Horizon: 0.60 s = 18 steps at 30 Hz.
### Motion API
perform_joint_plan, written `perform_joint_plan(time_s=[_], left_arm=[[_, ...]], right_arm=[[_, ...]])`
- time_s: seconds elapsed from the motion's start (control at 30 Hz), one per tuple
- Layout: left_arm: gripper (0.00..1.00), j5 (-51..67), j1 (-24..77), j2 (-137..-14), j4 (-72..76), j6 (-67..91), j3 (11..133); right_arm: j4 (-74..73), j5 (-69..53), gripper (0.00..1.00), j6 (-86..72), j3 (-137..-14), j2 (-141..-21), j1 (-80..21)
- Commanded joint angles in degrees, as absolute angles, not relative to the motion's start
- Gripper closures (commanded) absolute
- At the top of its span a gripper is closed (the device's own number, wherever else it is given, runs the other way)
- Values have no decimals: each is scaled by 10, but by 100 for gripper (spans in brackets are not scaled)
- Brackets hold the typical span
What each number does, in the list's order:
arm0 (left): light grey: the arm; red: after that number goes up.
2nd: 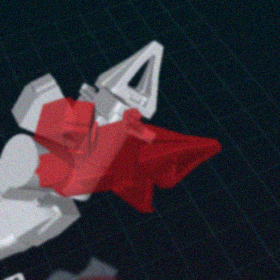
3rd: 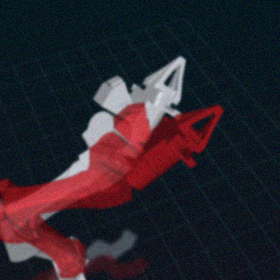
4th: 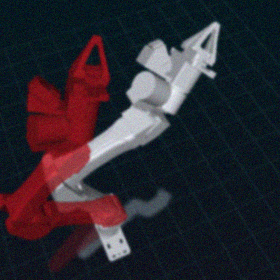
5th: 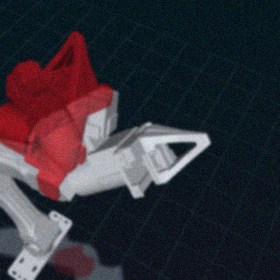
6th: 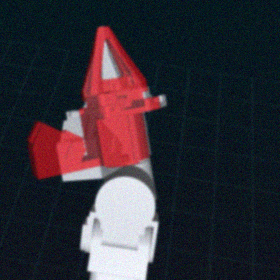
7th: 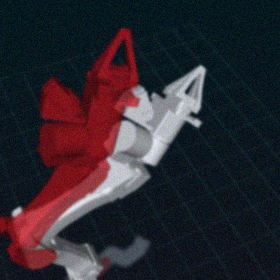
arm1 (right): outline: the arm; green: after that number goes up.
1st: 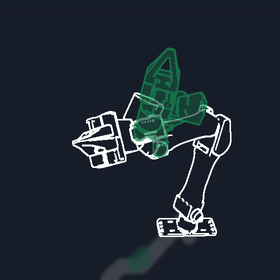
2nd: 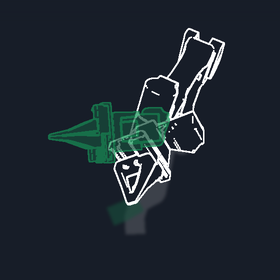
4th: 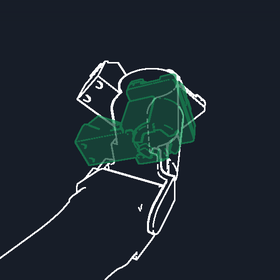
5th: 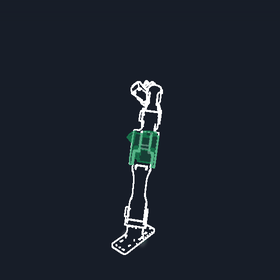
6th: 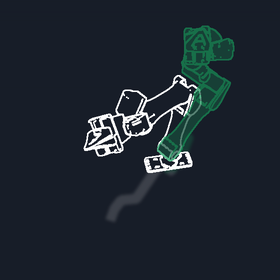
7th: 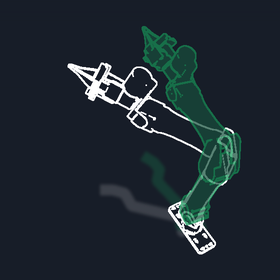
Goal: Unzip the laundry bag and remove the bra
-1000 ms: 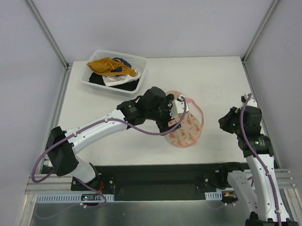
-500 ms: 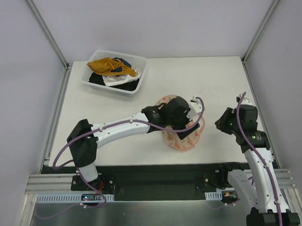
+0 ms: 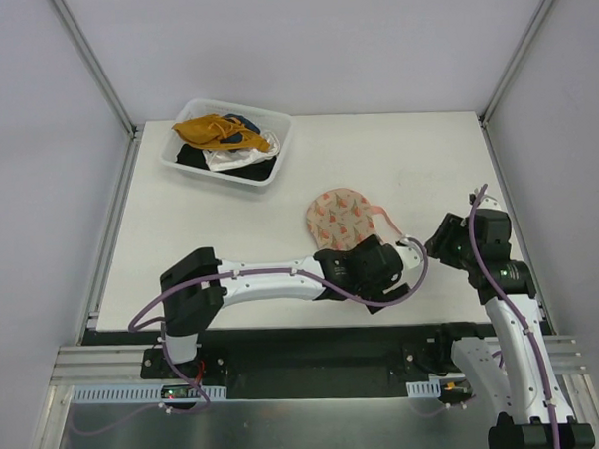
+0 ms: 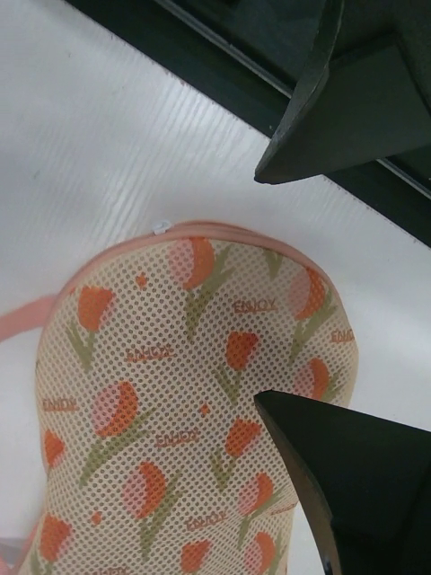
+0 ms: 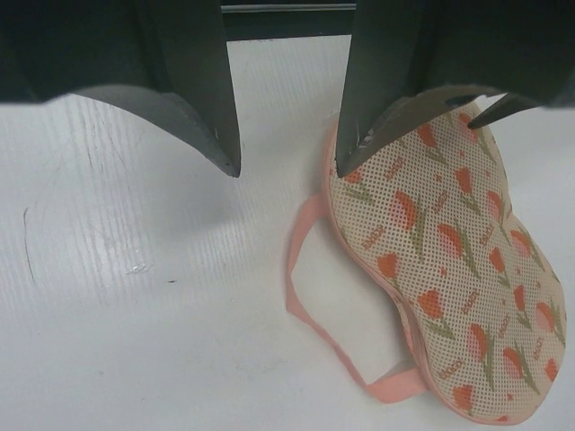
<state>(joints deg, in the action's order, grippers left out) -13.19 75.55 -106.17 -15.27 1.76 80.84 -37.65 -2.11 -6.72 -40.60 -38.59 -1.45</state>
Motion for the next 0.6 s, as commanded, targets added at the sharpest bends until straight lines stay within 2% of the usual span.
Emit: perform_joint_plan(time_s=[0.0, 0.17, 0.27, 0.3, 0.33, 0.37, 0.5, 0.57], left_arm=[[2, -178, 760, -1086, -147, 25, 808], [15, -186, 759, -1115, -130, 27, 804], [16, -187, 760, -1123, -114, 25, 796], [20, -192, 760, -1124, -110, 24, 793], [26, -203, 760, -1125, -103, 19, 788], [45, -210, 759, -1125, -100, 18, 785], [100, -208, 749, -1106, -93, 5, 766], [100, -179, 735, -1079, -90, 5, 755]], right_arm=[[-383, -16, 50, -66, -429, -389, -11], [-383, -18, 50, -66, -429, -388, -11], [-386, -18, 50, -66, -430, -386, -11], [-386, -18, 50, -65, -430, -387, -11], [-386, -19, 49, -65, -431, -386, -11], [-386, -20, 49, -65, -431, -386, -11], [-386, -29, 47, -62, -431, -388, -11], [-389, -62, 45, -56, -430, -395, -11]])
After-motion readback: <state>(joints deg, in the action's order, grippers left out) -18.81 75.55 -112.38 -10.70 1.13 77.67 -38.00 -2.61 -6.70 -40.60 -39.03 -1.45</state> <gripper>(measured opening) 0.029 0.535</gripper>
